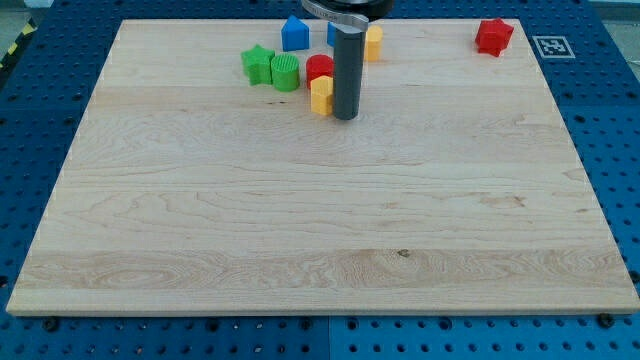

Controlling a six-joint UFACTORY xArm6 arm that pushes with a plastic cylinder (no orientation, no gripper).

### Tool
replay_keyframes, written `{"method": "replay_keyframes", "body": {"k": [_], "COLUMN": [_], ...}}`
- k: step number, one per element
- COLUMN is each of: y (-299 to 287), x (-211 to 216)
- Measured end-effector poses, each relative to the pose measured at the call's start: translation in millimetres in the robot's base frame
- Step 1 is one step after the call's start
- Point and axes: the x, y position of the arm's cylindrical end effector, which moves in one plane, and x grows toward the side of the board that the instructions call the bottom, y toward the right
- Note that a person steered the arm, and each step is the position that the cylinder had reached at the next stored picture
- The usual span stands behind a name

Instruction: Place your arm to the left of green star

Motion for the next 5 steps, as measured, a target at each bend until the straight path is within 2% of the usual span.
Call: {"method": "replay_keyframes", "body": {"k": [2,5], "y": [0.0,-2.0], "x": [0.2,26.9]}}
